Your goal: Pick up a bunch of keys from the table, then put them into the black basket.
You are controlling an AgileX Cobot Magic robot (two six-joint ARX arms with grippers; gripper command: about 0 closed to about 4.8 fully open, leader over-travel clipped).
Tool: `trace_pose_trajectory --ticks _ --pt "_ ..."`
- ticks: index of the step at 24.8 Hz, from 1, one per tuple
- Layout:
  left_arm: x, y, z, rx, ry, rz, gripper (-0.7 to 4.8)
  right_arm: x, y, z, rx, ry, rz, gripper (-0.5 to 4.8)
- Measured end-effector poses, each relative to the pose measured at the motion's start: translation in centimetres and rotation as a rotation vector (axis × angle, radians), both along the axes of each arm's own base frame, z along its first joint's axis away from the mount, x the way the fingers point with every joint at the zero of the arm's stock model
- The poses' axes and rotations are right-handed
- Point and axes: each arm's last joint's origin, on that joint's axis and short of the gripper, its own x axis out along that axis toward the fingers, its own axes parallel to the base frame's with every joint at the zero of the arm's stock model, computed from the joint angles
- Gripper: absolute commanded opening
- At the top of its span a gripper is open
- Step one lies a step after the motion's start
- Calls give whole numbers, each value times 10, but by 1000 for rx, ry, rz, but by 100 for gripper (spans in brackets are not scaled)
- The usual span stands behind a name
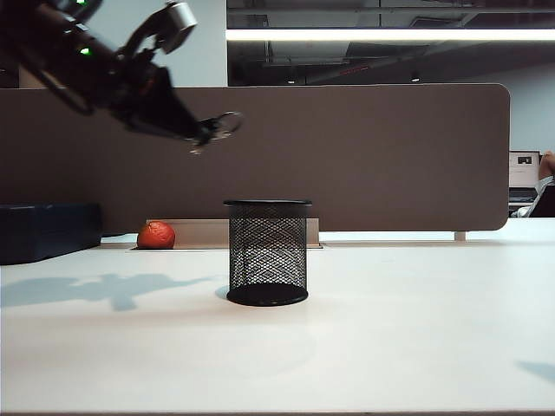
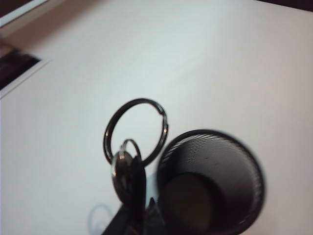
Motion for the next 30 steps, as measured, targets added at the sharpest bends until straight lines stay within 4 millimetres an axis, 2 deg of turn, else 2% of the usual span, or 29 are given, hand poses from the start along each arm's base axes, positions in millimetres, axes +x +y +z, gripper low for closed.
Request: trace_pose_trajectory --ticks 5,13,30 --pt "-10 -26 -1 12 3 -69 -6 0 0 0 -2 -2 0 387" --pt "-23 -49 -6 64 41 -107 -6 0 0 0 -2 -1 1 387" --pt "-17 -50 -30 150 135 -59 -6 0 0 0 -2 -3 1 387"
